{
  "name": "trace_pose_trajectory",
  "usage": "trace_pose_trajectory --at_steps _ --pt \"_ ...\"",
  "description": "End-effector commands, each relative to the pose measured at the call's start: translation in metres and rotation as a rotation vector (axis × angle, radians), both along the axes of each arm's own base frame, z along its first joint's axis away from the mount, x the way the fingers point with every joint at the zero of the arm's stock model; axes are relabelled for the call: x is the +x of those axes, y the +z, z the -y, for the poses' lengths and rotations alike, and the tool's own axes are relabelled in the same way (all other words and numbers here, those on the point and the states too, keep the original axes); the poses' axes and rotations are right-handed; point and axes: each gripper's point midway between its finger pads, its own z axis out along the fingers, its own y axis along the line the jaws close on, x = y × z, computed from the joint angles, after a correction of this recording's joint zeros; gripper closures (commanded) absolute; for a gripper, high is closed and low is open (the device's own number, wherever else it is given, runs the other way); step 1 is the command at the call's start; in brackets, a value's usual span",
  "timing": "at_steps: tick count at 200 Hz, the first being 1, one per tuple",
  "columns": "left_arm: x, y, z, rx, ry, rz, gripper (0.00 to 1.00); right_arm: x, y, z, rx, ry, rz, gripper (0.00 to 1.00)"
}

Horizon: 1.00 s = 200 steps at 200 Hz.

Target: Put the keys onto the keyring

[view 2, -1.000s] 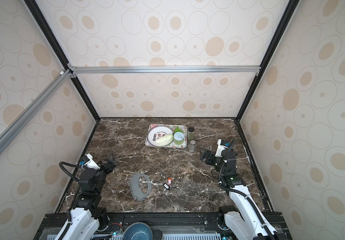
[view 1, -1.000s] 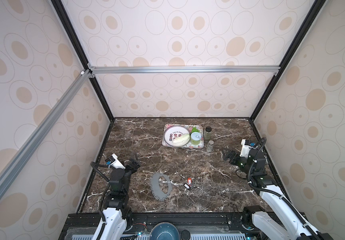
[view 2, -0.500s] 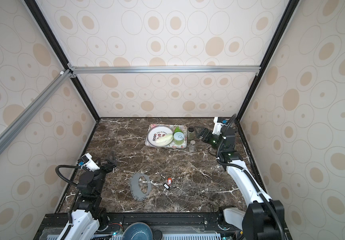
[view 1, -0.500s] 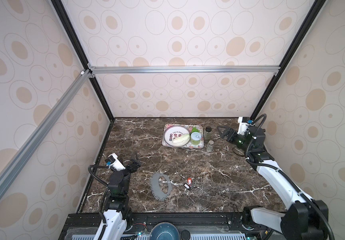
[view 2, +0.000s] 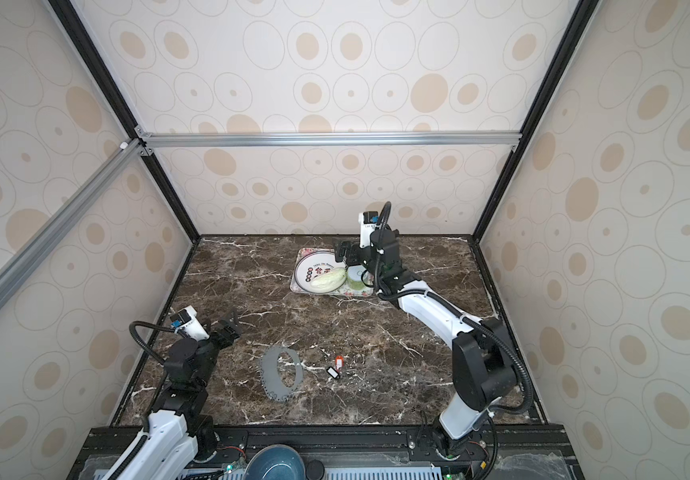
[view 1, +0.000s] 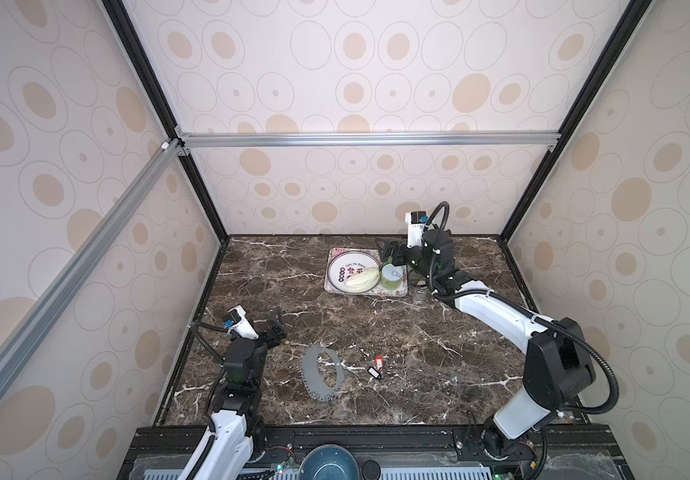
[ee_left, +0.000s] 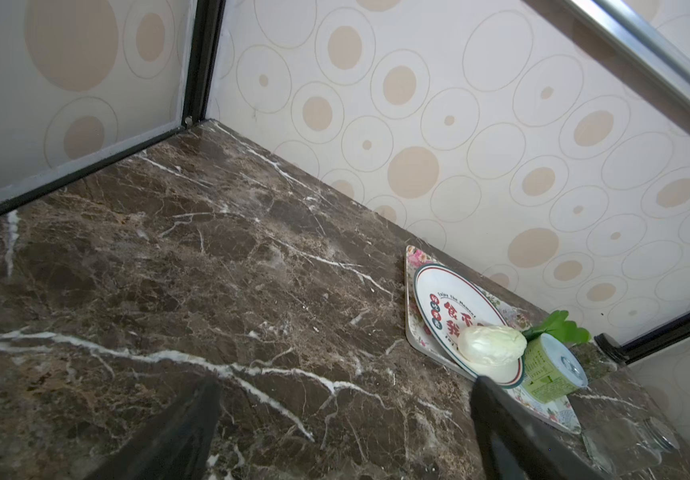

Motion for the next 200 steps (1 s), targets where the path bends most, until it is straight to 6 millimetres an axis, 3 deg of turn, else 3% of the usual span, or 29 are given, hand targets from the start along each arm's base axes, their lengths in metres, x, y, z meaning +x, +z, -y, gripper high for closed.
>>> trace_pose_trajectory --at_steps 1,27,46,54,78,98,119,144,172,200 --pt "0.002 0.018 0.003 0.03 -0.013 0.04 0.08 -0.011 -0.001 -0.011 -0.121 -0.017 0.009 0.01" --pt "-0.006 0.034 0.002 0.035 0.0 0.087 0.07 -0.064 -0.024 -0.038 -0.212 0.077 0.031 0.01" --pt "-0.011 0.049 0.007 0.044 -0.033 0.145 0.06 -0.106 -0.027 -0.047 -0.207 0.148 -0.007 0.04" --pt "-0.012 0.046 0.005 0.048 -0.023 0.154 0.03 -0.122 -0.025 -0.05 -0.186 0.194 -0.024 0.04" --pt "-0.011 0.04 -0.004 0.061 0.032 0.13 0.01 -0.153 -0.043 -0.038 -0.22 0.201 -0.189 0.16" --pt "-0.008 0.045 -0.001 0.063 0.015 0.13 0.01 -0.163 -0.064 -0.019 -0.247 0.141 -0.284 0.27" --pt "-0.008 0.04 -0.007 0.066 0.053 0.11 0.0 -0.172 -0.073 -0.019 -0.247 0.16 -0.329 0.28" --pt "-0.01 0.048 -0.01 0.055 0.07 0.129 0.0 -0.186 -0.096 -0.026 -0.288 0.192 -0.408 0.29" --pt "-0.014 0.041 -0.014 0.044 0.091 0.13 0.0 -0.19 -0.114 -0.036 -0.328 0.207 -0.417 0.29" --pt "-0.018 0.039 -0.022 0.057 0.136 0.123 0.0 -0.199 -0.133 -0.065 -0.328 0.295 -0.41 0.32"
